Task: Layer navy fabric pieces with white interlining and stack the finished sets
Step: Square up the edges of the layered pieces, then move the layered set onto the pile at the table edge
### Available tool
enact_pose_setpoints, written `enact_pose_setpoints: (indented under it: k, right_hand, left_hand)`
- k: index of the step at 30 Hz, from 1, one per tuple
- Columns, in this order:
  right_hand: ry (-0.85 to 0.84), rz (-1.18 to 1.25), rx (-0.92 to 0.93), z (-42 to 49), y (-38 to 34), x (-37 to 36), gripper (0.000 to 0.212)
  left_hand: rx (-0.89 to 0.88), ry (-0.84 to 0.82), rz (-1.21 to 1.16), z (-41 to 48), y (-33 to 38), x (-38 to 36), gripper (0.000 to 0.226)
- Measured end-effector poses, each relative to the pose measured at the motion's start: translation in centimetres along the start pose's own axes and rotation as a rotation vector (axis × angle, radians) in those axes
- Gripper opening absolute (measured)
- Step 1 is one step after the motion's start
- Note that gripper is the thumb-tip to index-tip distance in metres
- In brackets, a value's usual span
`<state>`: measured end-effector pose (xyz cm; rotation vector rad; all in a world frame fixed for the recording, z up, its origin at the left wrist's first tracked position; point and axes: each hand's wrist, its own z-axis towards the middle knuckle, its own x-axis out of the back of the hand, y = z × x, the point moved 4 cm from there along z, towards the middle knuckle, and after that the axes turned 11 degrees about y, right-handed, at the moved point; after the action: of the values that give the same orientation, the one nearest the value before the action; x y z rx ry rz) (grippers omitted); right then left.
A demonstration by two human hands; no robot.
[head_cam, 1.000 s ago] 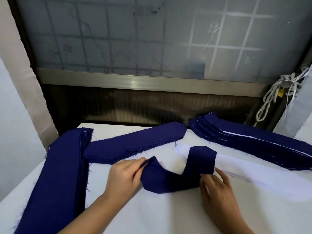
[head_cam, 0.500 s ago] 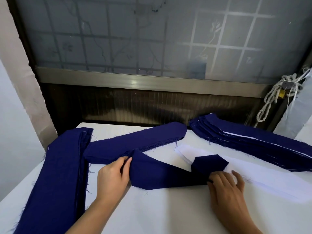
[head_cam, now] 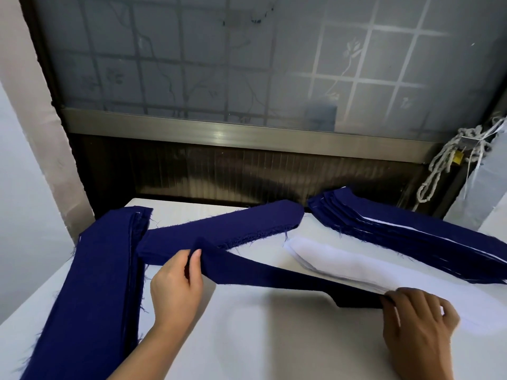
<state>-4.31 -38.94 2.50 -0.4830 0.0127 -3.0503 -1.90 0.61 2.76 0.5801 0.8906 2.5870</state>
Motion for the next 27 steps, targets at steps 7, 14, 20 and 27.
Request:
enact_pose_setpoints:
  k: [7,14,20,27]
  right_hand:
    - [-0.059,0.072,-0.369,0.8,1.5,1.0,0.028]
    - [-0.145,0.112,-0.735,-0.5,4.1,0.0,0.016]
    - [-0.509,0.067,-0.807,-1.3,4.7,-1.2,0.007]
    - [-0.569,0.052,-0.631,-1.5,3.6,-2.0,0.033]
  left_hand:
    - [0.106,0.047,-0.042,0.1,-0.9,-0.1,0.028]
    - [0.184,-0.105,0.103,-0.3,-2.0,-1.0,0.017]
    - [0.152,-0.347,0.324,-0.6,-2.8,-2.4,0.021]
    - [0.123,-0.359,0.365,-0.7,-2.6,-2.4,0.008]
